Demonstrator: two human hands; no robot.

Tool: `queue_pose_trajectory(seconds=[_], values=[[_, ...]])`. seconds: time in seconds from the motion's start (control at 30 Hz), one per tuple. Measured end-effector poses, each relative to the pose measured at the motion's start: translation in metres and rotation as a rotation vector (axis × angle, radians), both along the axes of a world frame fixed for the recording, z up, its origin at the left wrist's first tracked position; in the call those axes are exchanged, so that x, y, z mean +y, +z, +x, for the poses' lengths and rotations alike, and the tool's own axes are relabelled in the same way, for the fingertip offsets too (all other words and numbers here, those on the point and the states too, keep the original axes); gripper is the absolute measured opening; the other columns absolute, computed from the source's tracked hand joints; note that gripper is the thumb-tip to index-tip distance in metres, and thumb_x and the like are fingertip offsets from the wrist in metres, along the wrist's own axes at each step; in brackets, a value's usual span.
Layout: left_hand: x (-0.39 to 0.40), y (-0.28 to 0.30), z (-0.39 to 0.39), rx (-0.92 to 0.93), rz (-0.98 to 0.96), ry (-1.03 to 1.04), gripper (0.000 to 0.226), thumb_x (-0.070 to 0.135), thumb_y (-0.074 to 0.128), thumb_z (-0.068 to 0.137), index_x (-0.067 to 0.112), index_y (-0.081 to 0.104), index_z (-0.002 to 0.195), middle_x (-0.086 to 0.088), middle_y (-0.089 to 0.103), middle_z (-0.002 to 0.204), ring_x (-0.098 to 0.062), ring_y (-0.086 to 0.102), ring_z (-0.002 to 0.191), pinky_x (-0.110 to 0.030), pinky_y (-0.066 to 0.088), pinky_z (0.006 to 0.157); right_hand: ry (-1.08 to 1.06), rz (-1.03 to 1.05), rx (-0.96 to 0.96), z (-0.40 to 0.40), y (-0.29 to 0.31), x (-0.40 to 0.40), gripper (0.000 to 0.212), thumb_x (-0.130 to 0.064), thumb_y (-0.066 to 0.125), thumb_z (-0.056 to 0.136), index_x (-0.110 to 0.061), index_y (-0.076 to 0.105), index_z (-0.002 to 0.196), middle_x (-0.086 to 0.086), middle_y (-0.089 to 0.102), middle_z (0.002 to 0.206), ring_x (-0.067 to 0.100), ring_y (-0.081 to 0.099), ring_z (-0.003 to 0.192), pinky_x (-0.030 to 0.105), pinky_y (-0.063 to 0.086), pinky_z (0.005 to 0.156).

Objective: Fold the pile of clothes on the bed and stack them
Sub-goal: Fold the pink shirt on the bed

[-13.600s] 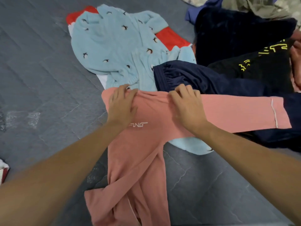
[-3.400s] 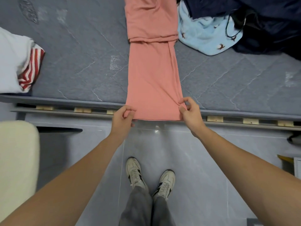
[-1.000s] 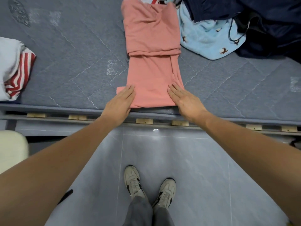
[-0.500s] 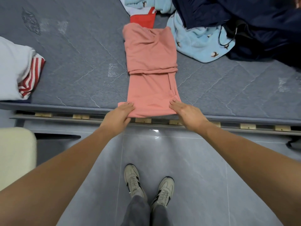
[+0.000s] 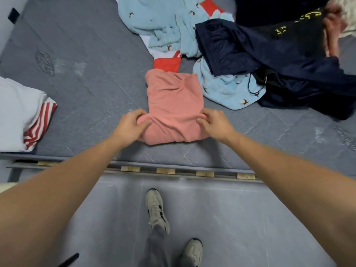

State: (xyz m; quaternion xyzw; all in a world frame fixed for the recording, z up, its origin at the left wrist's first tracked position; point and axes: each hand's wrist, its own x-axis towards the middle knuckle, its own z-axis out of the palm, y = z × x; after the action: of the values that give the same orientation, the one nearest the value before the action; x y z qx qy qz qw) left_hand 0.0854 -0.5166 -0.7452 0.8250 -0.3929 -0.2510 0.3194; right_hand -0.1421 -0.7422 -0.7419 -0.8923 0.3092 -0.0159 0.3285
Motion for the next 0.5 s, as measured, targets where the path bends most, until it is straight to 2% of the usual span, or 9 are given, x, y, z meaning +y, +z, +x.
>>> queue_pose_trajectory(seconds=[0.13,0.23,0.37,0.43,0.5], values=[[-0.041,-0.001,0.037,0.032,-0.078,0.057,0.013,0.017,0.073,0.097,0.009,0.072,0.107,-0.001,0.073,0.099,-0.015,0.063,0.091,-0.023,0.044,0.078,-0.181,0.066,-0.110,0.038,0.000,-0.029,0.012,-0.019,0.071,0.093,-0.009,0.071,0.099,0.004,0.073,0.092,0.026,0.066,0.091,0.042,0.053,0.083],[-0.079,0.003,0.067,0.024,-0.132,0.077,0.018,0.019,0.071,0.098,0.006,0.071,0.110,-0.005,0.073,0.105,-0.017,0.062,0.095,-0.026,0.045,0.083,-0.256,0.053,-0.165,0.069,0.002,-0.055,0.011,-0.020,0.070,0.092,-0.011,0.069,0.099,0.002,0.072,0.091,0.024,0.066,0.090,0.043,0.053,0.083],[-0.140,0.009,0.109,0.026,-0.184,0.129,0.019,0.026,0.070,0.098,0.014,0.070,0.112,0.004,0.068,0.102,-0.015,0.061,0.099,-0.034,0.051,0.091,-0.317,-0.049,-0.192,0.112,0.003,-0.094,0.013,-0.019,0.067,0.094,-0.011,0.067,0.104,0.000,0.068,0.093,0.020,0.060,0.089,0.041,0.050,0.082],[-0.163,0.004,0.119,0.051,-0.186,0.180,0.025,0.026,0.070,0.098,0.015,0.067,0.120,0.001,0.064,0.105,-0.020,0.059,0.102,-0.040,0.051,0.095,-0.324,-0.167,-0.151,0.126,-0.004,-0.100,0.026,-0.015,0.063,0.095,-0.011,0.063,0.120,0.006,0.065,0.112,0.025,0.057,0.102,0.041,0.048,0.085],[-0.171,-0.007,0.116,-0.083,-0.117,0.214,0.040,0.029,0.064,0.101,0.015,0.058,0.137,-0.008,0.059,0.122,-0.026,0.054,0.116,-0.042,0.044,0.101,-0.284,-0.436,-0.122,0.133,-0.013,-0.091,0.037,-0.011,0.058,0.093,-0.009,0.058,0.130,0.013,0.056,0.126,0.032,0.051,0.109,0.045,0.044,0.086]])
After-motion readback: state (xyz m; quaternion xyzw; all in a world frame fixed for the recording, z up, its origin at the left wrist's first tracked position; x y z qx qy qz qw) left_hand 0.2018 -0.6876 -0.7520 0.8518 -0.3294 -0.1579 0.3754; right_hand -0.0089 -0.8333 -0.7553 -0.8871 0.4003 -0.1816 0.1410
